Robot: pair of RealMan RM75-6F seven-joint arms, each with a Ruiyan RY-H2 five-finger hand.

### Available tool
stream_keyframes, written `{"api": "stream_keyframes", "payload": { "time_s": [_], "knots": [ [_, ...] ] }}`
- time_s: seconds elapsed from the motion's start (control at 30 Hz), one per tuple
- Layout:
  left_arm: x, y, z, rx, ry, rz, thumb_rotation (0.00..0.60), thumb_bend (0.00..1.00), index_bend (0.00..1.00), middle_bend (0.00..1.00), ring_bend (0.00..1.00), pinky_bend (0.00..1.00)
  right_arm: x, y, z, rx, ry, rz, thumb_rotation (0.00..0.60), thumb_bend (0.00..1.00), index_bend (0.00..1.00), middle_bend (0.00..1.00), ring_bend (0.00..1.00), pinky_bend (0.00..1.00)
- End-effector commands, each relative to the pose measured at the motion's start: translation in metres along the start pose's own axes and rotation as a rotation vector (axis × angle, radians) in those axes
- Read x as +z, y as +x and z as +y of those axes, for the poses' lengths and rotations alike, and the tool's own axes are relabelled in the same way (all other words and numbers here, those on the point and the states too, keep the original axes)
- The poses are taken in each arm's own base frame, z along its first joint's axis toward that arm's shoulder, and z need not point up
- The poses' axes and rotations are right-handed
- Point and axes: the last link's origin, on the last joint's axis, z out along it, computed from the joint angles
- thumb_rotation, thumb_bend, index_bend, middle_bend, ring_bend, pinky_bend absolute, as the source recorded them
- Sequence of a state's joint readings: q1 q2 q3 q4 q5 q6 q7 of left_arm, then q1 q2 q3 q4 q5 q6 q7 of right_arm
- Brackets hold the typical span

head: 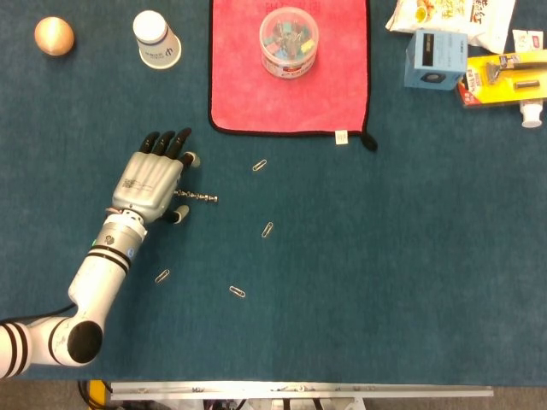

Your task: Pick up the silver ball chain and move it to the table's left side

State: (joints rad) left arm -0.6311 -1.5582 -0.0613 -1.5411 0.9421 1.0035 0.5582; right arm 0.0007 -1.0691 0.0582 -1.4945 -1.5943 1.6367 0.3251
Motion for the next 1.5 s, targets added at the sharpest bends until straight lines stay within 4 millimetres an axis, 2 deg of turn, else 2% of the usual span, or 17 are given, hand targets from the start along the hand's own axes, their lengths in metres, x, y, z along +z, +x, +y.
{"api": "stream_keyframes", "payload": {
  "time_s": [0.03, 0.53, 1.5],
  "knots": [
    [0.0, 0.0, 0.0, 0.004, 0.003, -0.003, 0.6, 0.23, 0.32, 0.0, 0.0, 0.05, 0.0, 0.0, 0.0, 0.0, -0.001, 0.0, 0.6, 0.0, 0.08, 0.08, 0.0, 0.0],
    [0.004, -0.004, -0.002, 0.019, 0.024, -0.012, 0.6, 0.26, 0.43, 0.0, 0.0, 0.05, 0.0, 0.0, 0.001, 0.002, -0.003, -0.002, 0.6, 0.0, 0.08, 0.08, 0.0, 0.0],
    [0.009, -0.012, -0.004, 0.041, 0.061, -0.009, 0.6, 0.3, 0.5, 0.0, 0.0, 0.06, 0.001, 0.0, 0.002, 0.004, -0.005, -0.006, 0.6, 0.0, 0.08, 0.08, 0.0, 0.0]
  ]
}}
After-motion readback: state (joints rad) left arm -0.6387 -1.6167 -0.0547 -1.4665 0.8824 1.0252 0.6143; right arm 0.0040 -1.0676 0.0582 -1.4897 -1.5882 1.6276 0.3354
